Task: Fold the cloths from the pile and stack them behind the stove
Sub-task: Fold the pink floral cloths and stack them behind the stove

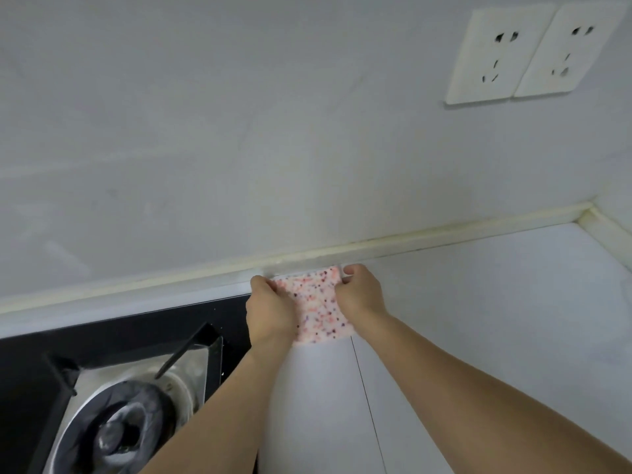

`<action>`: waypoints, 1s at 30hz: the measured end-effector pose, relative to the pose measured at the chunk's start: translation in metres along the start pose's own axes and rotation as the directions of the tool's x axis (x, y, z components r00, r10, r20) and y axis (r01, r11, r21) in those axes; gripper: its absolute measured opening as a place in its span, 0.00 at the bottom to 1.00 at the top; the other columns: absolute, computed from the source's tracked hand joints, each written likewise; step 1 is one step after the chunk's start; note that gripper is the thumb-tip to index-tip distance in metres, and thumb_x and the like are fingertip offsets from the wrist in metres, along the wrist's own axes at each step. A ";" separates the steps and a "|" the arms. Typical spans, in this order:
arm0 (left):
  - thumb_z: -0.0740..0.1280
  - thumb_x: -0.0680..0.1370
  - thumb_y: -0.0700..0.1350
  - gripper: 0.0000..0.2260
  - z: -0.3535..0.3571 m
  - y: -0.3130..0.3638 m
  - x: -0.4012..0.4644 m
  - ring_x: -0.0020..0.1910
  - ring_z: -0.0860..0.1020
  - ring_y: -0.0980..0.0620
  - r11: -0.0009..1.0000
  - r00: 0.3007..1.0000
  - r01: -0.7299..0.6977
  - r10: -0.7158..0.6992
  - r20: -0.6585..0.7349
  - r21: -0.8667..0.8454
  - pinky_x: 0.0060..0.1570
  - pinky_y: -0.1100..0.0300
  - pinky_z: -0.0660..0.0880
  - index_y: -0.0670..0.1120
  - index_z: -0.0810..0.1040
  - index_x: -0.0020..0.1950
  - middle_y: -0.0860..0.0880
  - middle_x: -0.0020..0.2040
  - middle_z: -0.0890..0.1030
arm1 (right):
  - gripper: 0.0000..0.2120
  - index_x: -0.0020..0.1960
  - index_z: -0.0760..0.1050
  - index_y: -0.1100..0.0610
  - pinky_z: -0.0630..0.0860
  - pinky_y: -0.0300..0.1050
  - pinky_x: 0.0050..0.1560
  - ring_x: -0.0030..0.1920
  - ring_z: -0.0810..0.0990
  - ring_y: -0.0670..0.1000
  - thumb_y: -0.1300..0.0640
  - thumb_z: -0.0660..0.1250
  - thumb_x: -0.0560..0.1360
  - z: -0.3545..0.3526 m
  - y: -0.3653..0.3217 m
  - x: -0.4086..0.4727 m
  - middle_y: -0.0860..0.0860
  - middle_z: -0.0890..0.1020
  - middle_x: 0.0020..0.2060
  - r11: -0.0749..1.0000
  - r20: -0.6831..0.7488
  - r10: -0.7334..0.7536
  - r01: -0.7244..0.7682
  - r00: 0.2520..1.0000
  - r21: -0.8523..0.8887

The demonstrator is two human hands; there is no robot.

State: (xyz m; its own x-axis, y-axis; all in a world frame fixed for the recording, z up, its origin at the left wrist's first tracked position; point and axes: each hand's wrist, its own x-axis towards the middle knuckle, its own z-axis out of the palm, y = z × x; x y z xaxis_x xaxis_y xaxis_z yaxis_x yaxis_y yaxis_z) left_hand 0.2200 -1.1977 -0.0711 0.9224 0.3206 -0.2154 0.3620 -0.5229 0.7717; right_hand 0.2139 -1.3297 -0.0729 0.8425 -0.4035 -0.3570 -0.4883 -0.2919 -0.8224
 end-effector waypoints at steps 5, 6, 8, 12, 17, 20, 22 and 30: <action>0.56 0.79 0.39 0.04 0.003 0.004 0.008 0.40 0.74 0.45 0.998 0.999 0.029 -0.027 -0.046 0.048 0.38 0.55 0.70 0.44 0.68 0.52 0.49 0.40 0.73 | 0.17 0.68 0.68 0.58 0.67 0.32 0.26 0.42 0.75 0.48 0.60 0.59 0.80 0.003 -0.002 0.006 0.53 0.77 0.59 0.998 0.012 -0.052 0.053 0.999 -0.045; 0.55 0.79 0.38 0.05 0.003 0.004 0.009 0.41 0.74 0.45 0.997 0.998 0.037 -0.034 -0.052 0.064 0.38 0.55 0.69 0.44 0.68 0.52 0.49 0.40 0.72 | 0.17 0.69 0.68 0.58 0.70 0.34 0.31 0.46 0.76 0.49 0.59 0.59 0.80 0.005 -0.002 0.007 0.53 0.76 0.60 0.995 0.004 -0.069 0.069 0.998 -0.068; 0.55 0.78 0.37 0.06 0.003 0.004 0.012 0.42 0.74 0.43 0.995 0.997 0.050 -0.046 -0.059 0.085 0.39 0.54 0.69 0.44 0.68 0.52 0.50 0.39 0.71 | 0.17 0.68 0.68 0.58 0.73 0.39 0.39 0.53 0.77 0.52 0.60 0.59 0.80 0.007 -0.002 0.008 0.53 0.76 0.60 0.991 -0.010 -0.088 0.087 0.996 -0.105; 0.56 0.80 0.39 0.05 0.001 0.005 0.015 0.44 0.75 0.44 0.997 0.998 0.011 -0.007 -0.060 0.081 0.41 0.53 0.72 0.44 0.69 0.54 0.49 0.41 0.74 | 0.18 0.68 0.68 0.58 0.67 0.34 0.28 0.47 0.76 0.50 0.63 0.58 0.78 0.006 0.000 0.011 0.52 0.76 0.59 0.987 0.008 -0.093 0.093 0.996 -0.129; 0.58 0.82 0.45 0.10 -0.018 0.001 -0.003 0.50 0.77 0.45 0.979 0.988 -0.150 0.153 -0.014 0.141 0.47 0.54 0.72 0.43 0.71 0.60 0.45 0.55 0.79 | 0.17 0.66 0.69 0.59 0.75 0.44 0.49 0.54 0.77 0.54 0.60 0.60 0.78 -0.003 -0.006 -0.015 0.54 0.76 0.58 0.976 0.025 -0.102 0.105 0.994 -0.191; 0.58 0.81 0.43 0.13 -0.045 0.002 -0.028 0.57 0.76 0.46 0.945 0.969 -0.245 0.243 0.036 0.218 0.51 0.56 0.70 0.42 0.72 0.64 0.46 0.59 0.77 | 0.16 0.66 0.68 0.60 0.71 0.44 0.54 0.59 0.75 0.54 0.59 0.60 0.79 -0.017 -0.016 -0.049 0.54 0.75 0.60 0.942 0.059 -0.159 0.169 0.986 -0.289; 0.57 0.81 0.42 0.11 -0.068 0.002 -0.046 0.56 0.75 0.45 0.900 0.941 -0.338 0.331 0.073 0.276 0.49 0.58 0.69 0.41 0.73 0.60 0.47 0.57 0.77 | 0.19 0.69 0.66 0.60 0.68 0.45 0.60 0.64 0.71 0.55 0.58 0.60 0.79 -0.027 -0.028 -0.077 0.55 0.73 0.64 0.895 0.080 -0.231 0.244 0.970 -0.374; 0.57 0.82 0.44 0.18 -0.187 -0.028 -0.107 0.67 0.70 0.42 0.544 0.786 -0.555 0.592 0.180 0.630 0.71 0.52 0.63 0.38 0.69 0.69 0.41 0.68 0.73 | 0.20 0.68 0.66 0.64 0.65 0.48 0.66 0.66 0.68 0.58 0.60 0.61 0.78 -0.037 -0.074 -0.191 0.58 0.72 0.65 0.616 0.172 -0.549 0.535 0.818 -0.578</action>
State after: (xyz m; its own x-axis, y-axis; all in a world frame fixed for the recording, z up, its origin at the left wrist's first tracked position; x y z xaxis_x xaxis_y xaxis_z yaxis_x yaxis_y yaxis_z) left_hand 0.0857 -1.0697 0.0418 0.9632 -0.2002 0.1796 -0.2297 -0.9596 0.1624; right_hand 0.0806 -1.2632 0.0728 0.9964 -0.0207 0.0828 0.0181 -0.8969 -0.4418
